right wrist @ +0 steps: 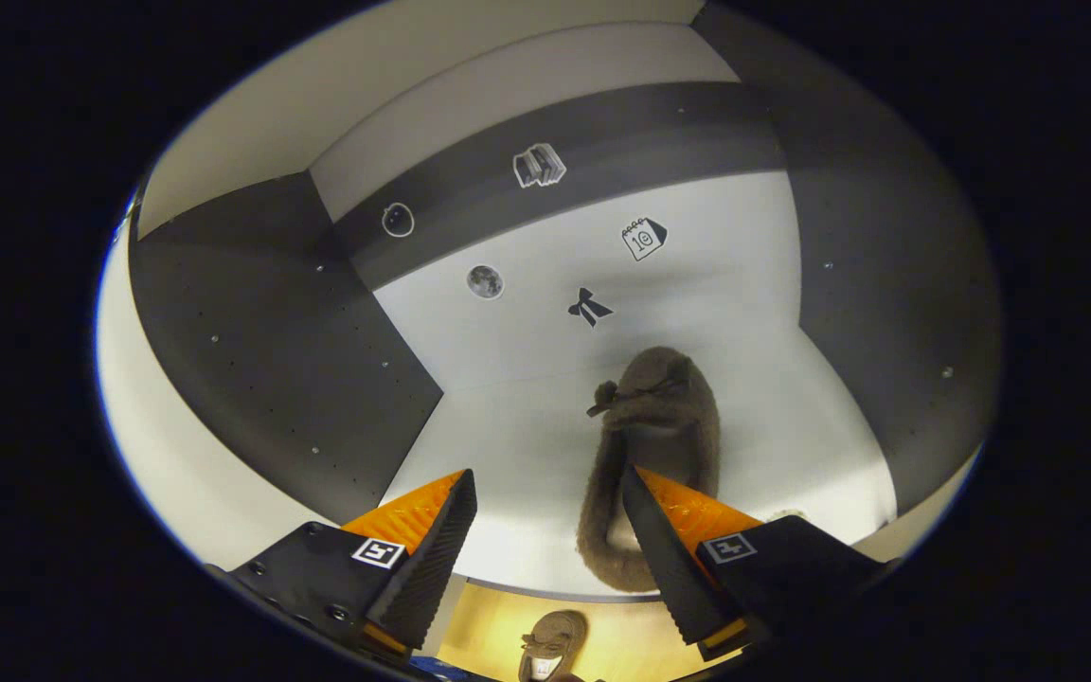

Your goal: Grab one shoe with the right hand and put it into the shoe cabinet, grab the other shoe with the left hand and put it into the shoe cabinet; then close the right door with the right hand and the left door with the left hand.

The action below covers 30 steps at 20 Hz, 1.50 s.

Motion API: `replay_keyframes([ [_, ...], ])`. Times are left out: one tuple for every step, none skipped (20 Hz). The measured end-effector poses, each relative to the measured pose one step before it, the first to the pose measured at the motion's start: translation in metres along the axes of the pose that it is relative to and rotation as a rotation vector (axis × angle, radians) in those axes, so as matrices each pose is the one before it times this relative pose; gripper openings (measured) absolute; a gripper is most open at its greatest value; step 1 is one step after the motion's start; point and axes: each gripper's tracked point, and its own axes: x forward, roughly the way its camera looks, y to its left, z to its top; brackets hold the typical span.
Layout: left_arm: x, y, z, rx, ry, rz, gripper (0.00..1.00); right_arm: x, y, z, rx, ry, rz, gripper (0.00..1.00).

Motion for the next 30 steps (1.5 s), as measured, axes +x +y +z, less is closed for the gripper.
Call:
replay_keyframes([
  [-0.00224, -0.00158, -0.00604, 0.01027, 0.01315, -0.01679, 0.91, -0.01094, 0.00049, -0.00148, -0.01474, -0.01271, -0.01565, 0.98],
  [-0.00208, -0.00209, -0.00551, 0.02385, 0.01864, -0.02214, 0.91, -0.01106, -0.00158, 0.00016, -0.02028, -0.02602, -0.02609, 0.98],
  [-0.00246, -0.00572, -0.00468, 0.03068, 0.00885, -0.03387, 0.92, -0.01304, 0.00016, -0.00052, -0.02229, -0.04128, -0.02058, 0.98],
  [-0.00121, -0.00828, -0.00504, 0.03886, 0.01043, -0.04412, 0.91, -0.01256, 0.00217, -0.00213, -0.02582, -0.03877, -0.01094, 0.98],
  [0.00044, -0.00424, -0.00658, 0.02952, 0.01085, -0.0292, 0.91, -0.01304, 0.00069, -0.00531, -0.02685, -0.02783, -0.01082, 0.98],
  [0.00046, -0.00336, -0.00594, 0.01713, 0.00688, -0.02158, 0.91, -0.01371, 0.00047, -0.00773, -0.02264, -0.02094, -0.00691, 1.0],
  [0.00197, -0.00239, -0.0061, 0.00051, 0.00174, -0.01933, 0.91, -0.01232, 0.00041, -0.00654, -0.01647, -0.02164, -0.00486, 0.98],
  [0.00296, -0.00308, -0.00818, -0.02357, 0.00686, -0.01866, 0.91, -0.01133, -0.00077, -0.00728, -0.00912, -0.01596, -0.00574, 0.98],
  [0.00377, -0.00385, -0.01257, -0.03457, 0.01425, -0.01823, 0.91, -0.01111, -0.0011, -0.00754, -0.00836, -0.01099, -0.00472, 0.98],
  [0.00375, -0.00088, -0.01089, -0.02899, 0.01995, -0.01188, 0.91, -0.01114, -0.00409, -0.00727, -0.01321, -0.00879, -0.01477, 0.98],
  [0.00438, 0.00113, -0.01018, -0.01449, 0.01794, -0.00856, 0.91, -0.01191, -0.0053, -0.00694, -0.01721, -0.00771, -0.0199, 0.98],
  [0.0048, 0.0025, -0.0089, -0.00298, 0.02505, 0.0008, 0.92, -0.01117, -0.00417, -0.00624, -0.01808, -0.01076, -0.01717, 0.98],
  [0.00432, 0.00272, -0.01102, 0.00391, 0.03123, 0.00448, 0.92, -0.01234, -0.00438, -0.00733, -0.01185, -0.00873, -0.01711, 0.98],
  [0.00389, 0.00148, -0.00855, 0.0042, 0.02978, -0.00182, 0.92, -0.01074, -0.0023, -0.00807, -0.00372, -0.00518, -0.00886, 0.98],
  [0.00476, -0.00217, -0.00589, 0.00036, 0.02446, -0.01189, 0.92, -0.01064, -0.00183, -0.00831, 0.0037, -0.00141, -0.00793, 0.98],
  [0.00588, -0.00108, -0.00514, -0.00013, 0.02101, -0.01558, 0.92, -0.01128, -0.00439, -0.00911, 0.00915, -0.00286, -0.01259, 0.98],
  [0.0061, 0.00052, -0.00674, 0.00253, 0.02259, -0.01066, 0.92, -0.00932, -0.00552, -0.00848, 0.01343, -0.00328, -0.02038, 0.98],
  [0.00641, 0.00047, -0.00829, 0.00588, 0.03033, -0.00723, 0.92, -0.00975, -0.00524, -0.01036, 0.01383, 0.00149, -0.02012, 0.98],
  [0.00819, 0.00067, -0.01037, 0.00649, 0.02994, -0.00455, 0.92, -0.00906, -0.00542, -0.01009, 0.0123, 0.00565, -0.01992, 0.98],
  [0.0097, 0.00048, -0.00942, 0.00902, 0.03197, -0.0048, 0.92, -0.00835, -0.00586, -0.01079, 0.00887, 0.00726, -0.02117, 0.98],
  [0.011, 0.00027, -0.00976, 0.0132, 0.03066, -0.00261, 0.92, -0.00917, -0.00636, -0.01032, 0.0086, 0.00675, -0.01957, 0.98],
  [0.01049, 0.00119, -0.01018, 0.01968, 0.03583, 0.0021, 0.92, -0.00839, -0.00709, -0.00958, 0.0068, 0.00379, -0.02072, 0.98],
  [0.01077, 0.00152, -0.01125, 0.02704, 0.03676, 0.001, 0.92, -0.00837, -0.00744, -0.0092, 0.00719, 0.00538, -0.02224, 0.98],
  [0.00926, 0.00212, -0.00905, 0.03195, 0.03425, 0.00705, 0.92, -0.00763, -0.00787, -0.00986, 0.00893, 0.00696, -0.02449, 0.98],
  [0.0083, 0.00156, -0.00735, 0.02648, 0.02322, 0.00709, 0.92, -0.00981, -0.00881, -0.00722, 0.01042, 0.00269, -0.026, 0.98],
  [0.00893, -0.00077, -0.00752, 0.0152, 0.02512, -0.00269, 0.92, -0.00533, -0.01047, -0.00613, 0.01531, -0.00066, -0.02976, 0.98],
  [0.00974, -0.00141, -0.00836, 0.00751, 0.02474, -0.00874, 0.92, -0.00677, -0.01043, -0.00454, 0.01689, -0.00145, -0.02781, 0.98],
  [0.01062, -0.00028, -0.00729, 0.0059, 0.02158, -0.00523, 0.92, -0.00747, -0.01049, -0.0034, 0.01752, -0.00512, -0.02663, 0.98],
  [0.00948, 0.00213, -0.00629, 0.00992, 0.02263, 0.00208, 0.92, -0.00531, -0.01038, -0.00044, 0.01124, -0.01113, -0.02474, 0.98],
  [0.00931, 0.00006, -0.00814, 0.01596, 0.02904, -0.00063, 0.92, -0.00493, -0.01091, -0.00082, 0.00368, -0.01075, -0.02707, 0.98],
])
